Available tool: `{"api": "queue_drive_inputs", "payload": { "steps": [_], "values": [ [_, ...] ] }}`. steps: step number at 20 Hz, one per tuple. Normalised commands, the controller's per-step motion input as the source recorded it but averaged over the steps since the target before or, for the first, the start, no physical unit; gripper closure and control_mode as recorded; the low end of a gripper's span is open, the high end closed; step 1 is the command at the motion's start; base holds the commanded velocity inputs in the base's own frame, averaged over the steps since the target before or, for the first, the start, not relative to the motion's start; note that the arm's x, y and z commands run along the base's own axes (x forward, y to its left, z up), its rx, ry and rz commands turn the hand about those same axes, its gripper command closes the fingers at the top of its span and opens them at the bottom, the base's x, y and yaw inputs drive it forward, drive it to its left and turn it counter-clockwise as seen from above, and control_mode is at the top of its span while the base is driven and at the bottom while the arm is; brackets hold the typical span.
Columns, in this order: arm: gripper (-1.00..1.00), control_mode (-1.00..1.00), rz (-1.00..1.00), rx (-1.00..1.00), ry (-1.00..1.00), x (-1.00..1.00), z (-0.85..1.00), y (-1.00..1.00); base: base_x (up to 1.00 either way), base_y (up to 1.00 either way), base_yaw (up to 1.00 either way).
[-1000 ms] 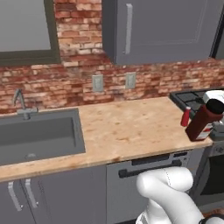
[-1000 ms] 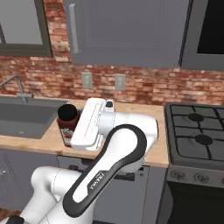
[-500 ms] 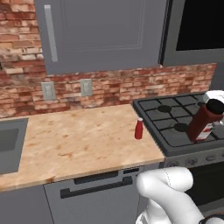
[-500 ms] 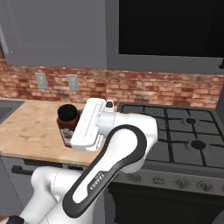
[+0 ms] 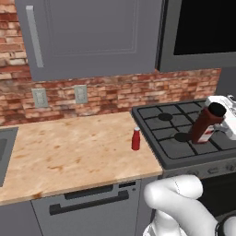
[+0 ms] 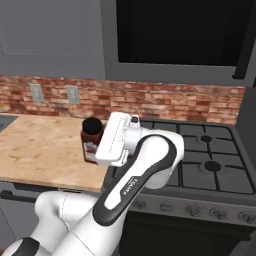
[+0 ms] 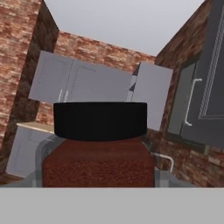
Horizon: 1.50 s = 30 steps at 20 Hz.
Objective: Collect the paprika, ketchup, and shaker from the cabinet and place them next to the stove.
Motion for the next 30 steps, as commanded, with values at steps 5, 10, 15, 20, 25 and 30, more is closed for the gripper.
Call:
{"api": "queue_drive_inputs", "payload": {
  "steps": [5, 10, 15, 20, 25, 30],
  "values": [
    [1.0, -1.0, 0.04, 0.01, 0.0, 0.82, -0.36, 0.32, 0.0, 0.0, 0.0],
    [1.0, -1.0, 0.04, 0.04, 0.0, 0.83, -0.07, 0.06, 0.0, 0.0, 0.0],
    [1.0, -1.0, 0.05, 0.01, 0.0, 0.66, 0.0, -0.05, 0.0, 0.0, 0.0],
    [1.0, -1.0, 0.03, 0.0, 0.0, 0.59, -0.13, 0.0, 0.0, 0.0, 0.0],
    [1.0, -1.0, 0.03, 0.0, 0.0, 0.63, -0.17, 0.0, 0.0, 0.0, 0.0],
    [1.0, -1.0, 0.03, -0.01, 0.0, 0.38, -0.25, -0.03, 0.0, 0.0, 0.0]
  ]
}}
